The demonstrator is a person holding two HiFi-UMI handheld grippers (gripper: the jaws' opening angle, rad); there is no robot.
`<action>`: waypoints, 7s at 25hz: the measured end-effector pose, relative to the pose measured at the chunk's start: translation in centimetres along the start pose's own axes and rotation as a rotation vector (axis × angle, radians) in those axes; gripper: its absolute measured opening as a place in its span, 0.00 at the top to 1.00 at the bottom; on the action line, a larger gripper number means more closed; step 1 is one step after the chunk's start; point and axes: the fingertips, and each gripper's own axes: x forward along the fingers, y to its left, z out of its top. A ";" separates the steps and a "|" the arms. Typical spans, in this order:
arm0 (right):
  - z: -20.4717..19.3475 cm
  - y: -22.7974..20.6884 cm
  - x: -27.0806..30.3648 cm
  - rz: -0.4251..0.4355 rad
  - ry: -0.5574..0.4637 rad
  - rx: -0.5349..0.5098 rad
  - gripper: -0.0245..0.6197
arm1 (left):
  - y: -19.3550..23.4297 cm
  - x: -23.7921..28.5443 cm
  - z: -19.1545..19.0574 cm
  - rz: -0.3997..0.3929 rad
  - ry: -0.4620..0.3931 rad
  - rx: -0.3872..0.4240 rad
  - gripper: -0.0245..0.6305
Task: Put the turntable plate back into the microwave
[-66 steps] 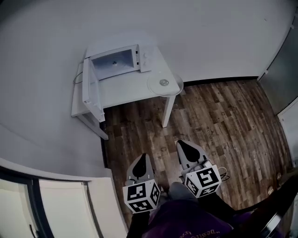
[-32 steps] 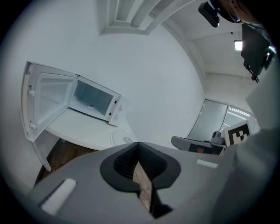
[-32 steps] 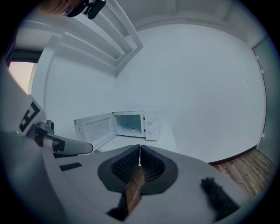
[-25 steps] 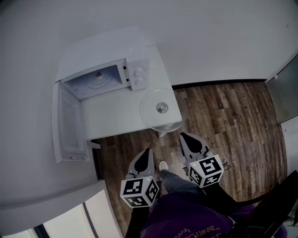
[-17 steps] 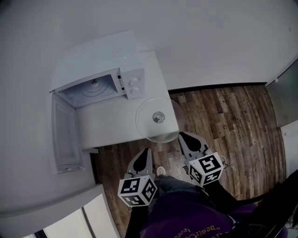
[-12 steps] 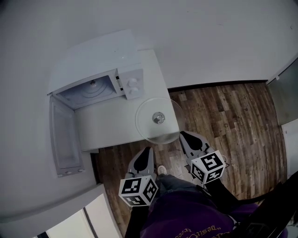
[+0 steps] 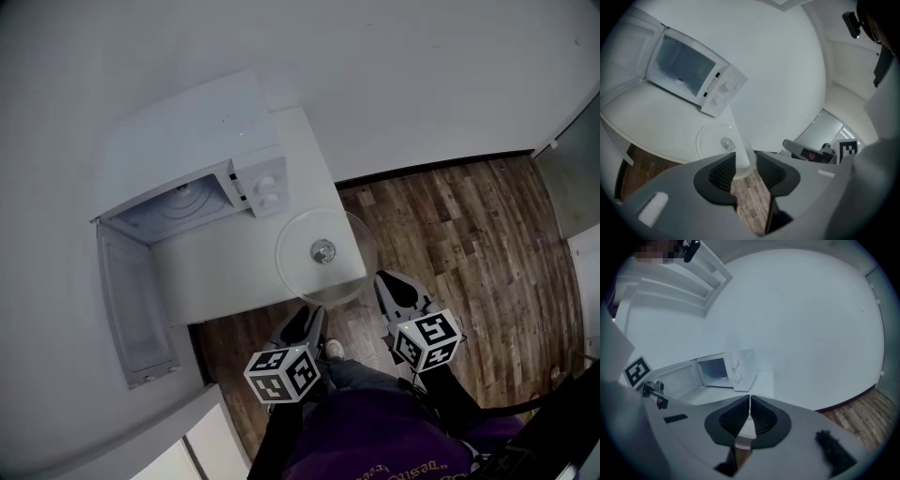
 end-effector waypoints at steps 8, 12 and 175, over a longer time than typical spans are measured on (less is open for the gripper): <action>-3.1 -2.9 1.2 -0.025 0.062 0.055 0.94 | 2.6 4.1 -5.6 0.043 0.173 -0.116 0.73; -4.7 -4.3 2.2 0.008 0.094 0.133 0.94 | 3.6 5.5 -6.6 0.034 0.177 -0.176 0.69; 2.4 14.8 15.0 0.780 0.121 0.819 0.89 | 10.7 -12.8 7.7 -0.209 -0.938 -0.716 0.92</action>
